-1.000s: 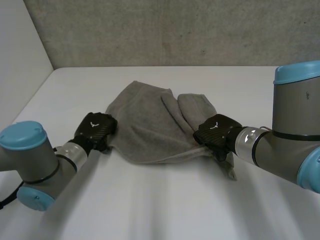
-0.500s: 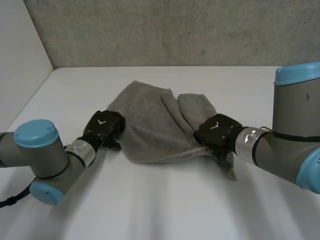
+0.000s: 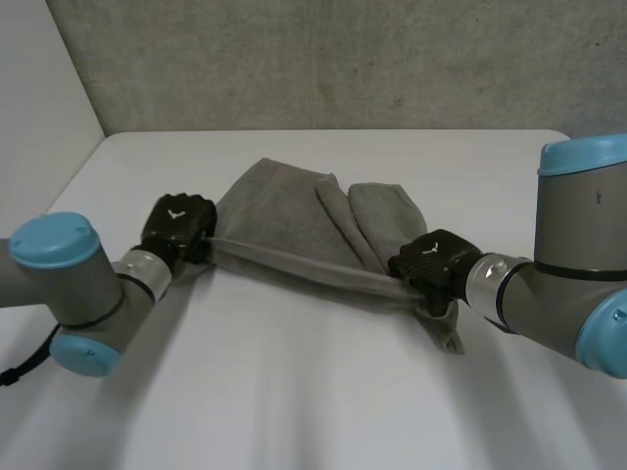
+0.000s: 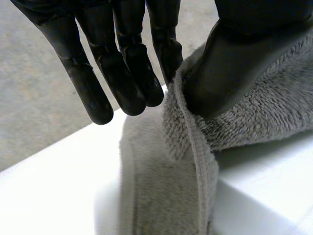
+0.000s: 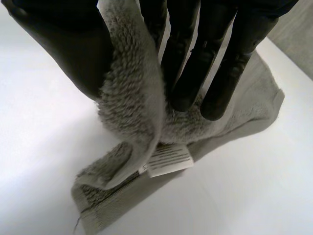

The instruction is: Fold the towel.

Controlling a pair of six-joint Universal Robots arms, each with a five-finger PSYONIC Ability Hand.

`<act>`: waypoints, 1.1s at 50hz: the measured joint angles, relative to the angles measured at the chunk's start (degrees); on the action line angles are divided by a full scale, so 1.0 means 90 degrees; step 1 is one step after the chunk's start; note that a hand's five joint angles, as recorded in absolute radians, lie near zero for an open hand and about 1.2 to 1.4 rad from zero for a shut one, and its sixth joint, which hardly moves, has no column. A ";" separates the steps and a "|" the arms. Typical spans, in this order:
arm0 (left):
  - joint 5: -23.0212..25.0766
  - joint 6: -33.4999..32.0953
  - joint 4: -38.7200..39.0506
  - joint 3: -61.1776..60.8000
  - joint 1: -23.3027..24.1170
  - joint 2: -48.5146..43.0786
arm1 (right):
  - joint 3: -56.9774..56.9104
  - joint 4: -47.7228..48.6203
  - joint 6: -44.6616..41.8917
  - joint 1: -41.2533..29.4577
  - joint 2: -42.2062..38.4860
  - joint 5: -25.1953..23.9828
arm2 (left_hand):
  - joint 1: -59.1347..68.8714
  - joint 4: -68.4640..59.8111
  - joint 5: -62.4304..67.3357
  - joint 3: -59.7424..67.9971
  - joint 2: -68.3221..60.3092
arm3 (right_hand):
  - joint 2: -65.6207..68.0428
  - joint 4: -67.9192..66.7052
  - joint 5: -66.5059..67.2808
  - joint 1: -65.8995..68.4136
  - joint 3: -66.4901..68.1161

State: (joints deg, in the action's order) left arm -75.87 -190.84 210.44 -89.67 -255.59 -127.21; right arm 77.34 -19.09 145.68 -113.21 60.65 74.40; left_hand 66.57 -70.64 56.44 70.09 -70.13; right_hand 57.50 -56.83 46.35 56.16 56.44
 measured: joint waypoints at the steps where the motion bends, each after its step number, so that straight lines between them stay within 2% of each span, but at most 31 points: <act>1: 0.0003 -0.0001 0.0000 -0.0043 -0.0065 0.0074 | 0.0034 0.0003 0.0001 0.0004 -0.0007 0.0006 | 0.0000 -0.0001 0.0000 0.0001 0.0000 | -0.0105 0.0114 -0.0107 -0.0132 -0.0116; 14: 0.0014 -0.0016 0.0019 -0.0505 -0.0379 0.0659 | 0.0513 0.0116 -0.0043 0.0199 0.0022 -0.0060 | 0.0000 0.0000 -0.0001 0.0000 -0.0001 | -0.1768 0.1815 -0.1891 -0.1898 -0.1683; 21: 0.0034 -0.0007 0.0036 -0.0702 -0.0615 0.0932 | 0.0738 0.0395 -0.0057 0.0403 0.0045 -0.0066 | 0.0000 0.0000 0.0000 0.0000 0.0000 | -0.1855 0.1823 -0.1864 -0.1837 -0.1695; 29: 0.0035 0.0011 0.0057 -0.0723 -0.0712 0.1006 | 0.1018 0.0771 0.0000 0.0480 0.0037 -0.0020 | 0.0000 -0.0001 0.0000 0.0001 0.0000 | -0.1259 0.0893 -0.0820 -0.1226 -0.0845; 35: 0.0032 0.0014 0.0065 -0.0713 -0.0718 0.1008 | 0.1118 0.0991 0.0262 0.0427 0.0041 -0.0013 | 0.0094 -0.0091 0.0000 0.0076 -0.0074 | 0.0323 -0.1505 0.1623 -0.1086 0.1549; 38: 0.0029 0.0013 0.0068 -0.0710 -0.0716 0.1008 | 0.1100 0.1027 0.0532 0.0404 0.0060 -0.0030 | 0.0275 -0.0328 0.0155 0.0310 -0.0290 | 0.1510 -0.2096 0.2275 -0.1086 0.2093; 46: 0.0035 -0.0003 0.0063 -0.0715 -0.0702 0.1138 | 0.0904 0.1008 0.0981 0.0432 0.0353 -0.0064 | 0.0496 -0.0773 0.0555 0.0718 -0.0724 | 0.1802 -0.2198 0.2402 -0.1086 0.2204; 55: 0.0068 0.0000 0.0031 -0.0715 -0.0790 0.2130 | 0.0193 0.0585 0.0985 0.0476 0.1468 -0.0016 | 0.0497 -0.0773 0.0585 0.0722 -0.0733 | 0.1804 -0.2198 0.2403 -0.1086 0.2210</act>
State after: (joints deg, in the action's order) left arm -75.26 -190.84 210.71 -96.10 -262.69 -108.04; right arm 79.07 -13.82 154.55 -108.93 73.86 74.25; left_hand 71.05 -77.60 61.70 76.59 -76.73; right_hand 73.73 -76.61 67.98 46.39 76.33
